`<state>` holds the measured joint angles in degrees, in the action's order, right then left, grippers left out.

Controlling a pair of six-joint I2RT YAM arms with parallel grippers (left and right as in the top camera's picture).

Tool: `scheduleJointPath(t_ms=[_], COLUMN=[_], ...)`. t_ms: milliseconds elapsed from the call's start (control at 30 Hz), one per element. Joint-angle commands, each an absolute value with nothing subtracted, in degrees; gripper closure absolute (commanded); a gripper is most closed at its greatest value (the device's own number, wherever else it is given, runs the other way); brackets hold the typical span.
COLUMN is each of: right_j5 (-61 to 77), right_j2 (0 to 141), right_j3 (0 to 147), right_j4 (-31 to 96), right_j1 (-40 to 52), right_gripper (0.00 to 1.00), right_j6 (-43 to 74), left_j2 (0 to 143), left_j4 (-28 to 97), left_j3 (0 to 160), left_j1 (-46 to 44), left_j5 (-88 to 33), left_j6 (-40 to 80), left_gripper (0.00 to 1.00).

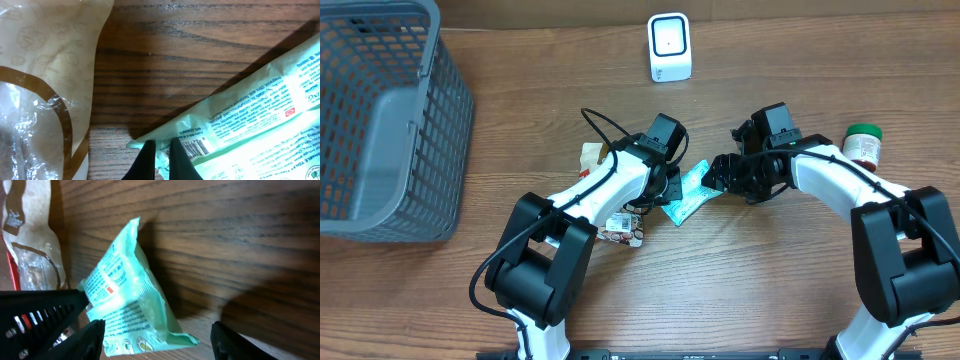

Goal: Scan the item barcode
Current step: 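Move the right gripper left and grasp the pack's end from the left gripper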

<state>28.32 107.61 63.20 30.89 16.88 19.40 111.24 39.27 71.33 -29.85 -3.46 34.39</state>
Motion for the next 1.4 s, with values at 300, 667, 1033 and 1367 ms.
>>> scheduleJointPath(t_ms=[300, 667, 1033, 1367], right_j5=[31.59, 38.76, 43.62, 43.59], right_j2=[107.48, 107.48, 107.48, 107.48], right_j3=[58.63, 55.33, 55.33, 55.33], right_j4=[21.23, 13.06, 9.47, 10.63], right_j1=[20.64, 21.06, 21.04, 21.04], right_gripper=[0.36, 0.63, 0.73, 0.68], right_j6=[28.23, 28.53, 28.49, 28.51], left_j2=[112.22, 112.22, 112.22, 112.22], left_j4=[39.38, 39.92, 39.9, 39.88], left_j3=[69.45, 69.45, 69.45, 69.45], left_j1=[-29.65, -29.65, -29.65, -29.65], left_j5=[-4.54, -4.54, -4.51, -4.54], left_j6=[34.92, 34.89, 34.89, 34.89], left_gripper=[0.96, 0.96, 0.96, 0.96])
